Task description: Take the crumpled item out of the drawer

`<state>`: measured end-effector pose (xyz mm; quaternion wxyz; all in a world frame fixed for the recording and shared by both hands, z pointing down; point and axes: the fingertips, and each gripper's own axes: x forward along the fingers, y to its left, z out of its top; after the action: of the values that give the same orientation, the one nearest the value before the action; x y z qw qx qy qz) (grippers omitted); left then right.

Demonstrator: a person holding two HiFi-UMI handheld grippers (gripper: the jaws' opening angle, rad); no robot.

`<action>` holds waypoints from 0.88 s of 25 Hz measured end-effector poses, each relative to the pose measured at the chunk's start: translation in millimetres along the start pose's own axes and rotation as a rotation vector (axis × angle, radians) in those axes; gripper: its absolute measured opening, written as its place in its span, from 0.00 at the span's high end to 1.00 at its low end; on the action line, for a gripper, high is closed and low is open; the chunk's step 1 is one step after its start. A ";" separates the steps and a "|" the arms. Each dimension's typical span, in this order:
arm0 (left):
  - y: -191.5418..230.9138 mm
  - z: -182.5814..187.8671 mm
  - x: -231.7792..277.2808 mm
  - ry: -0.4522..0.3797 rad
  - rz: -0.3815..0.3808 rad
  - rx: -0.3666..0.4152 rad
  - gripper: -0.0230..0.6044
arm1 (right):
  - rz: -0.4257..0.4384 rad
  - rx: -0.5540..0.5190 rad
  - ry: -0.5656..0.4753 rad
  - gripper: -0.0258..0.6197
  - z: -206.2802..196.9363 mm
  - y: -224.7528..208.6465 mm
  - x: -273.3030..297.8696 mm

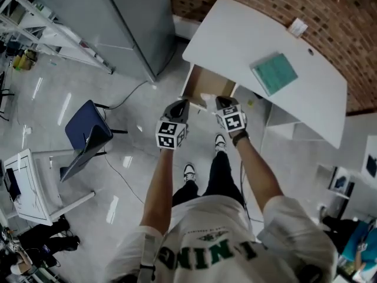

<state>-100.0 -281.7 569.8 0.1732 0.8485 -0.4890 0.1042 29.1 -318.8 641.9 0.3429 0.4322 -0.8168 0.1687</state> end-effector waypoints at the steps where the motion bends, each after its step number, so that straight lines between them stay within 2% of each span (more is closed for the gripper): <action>1: -5.6 3.1 -6.2 -0.005 -0.004 0.001 0.98 | -0.007 0.029 -0.015 0.96 0.7 2.5 -13.4; 5: -25.7 14.9 -27.1 -0.025 -0.015 0.025 0.98 | -0.051 0.115 -0.092 0.96 3.0 11.9 -61.9; 14: -67.8 40.9 -68.5 -0.034 -0.009 0.083 0.98 | -0.150 0.222 -0.251 0.96 11.0 16.6 -149.4; 22: -95.2 80.6 -98.8 -0.117 0.007 0.098 0.98 | -0.228 0.274 -0.386 0.96 32.7 8.2 -223.4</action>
<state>-66.4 -191.2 443.3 0.1022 0.8590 -0.4955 0.0792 96.3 -200.9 461.2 0.1356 0.5879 -0.7827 0.1526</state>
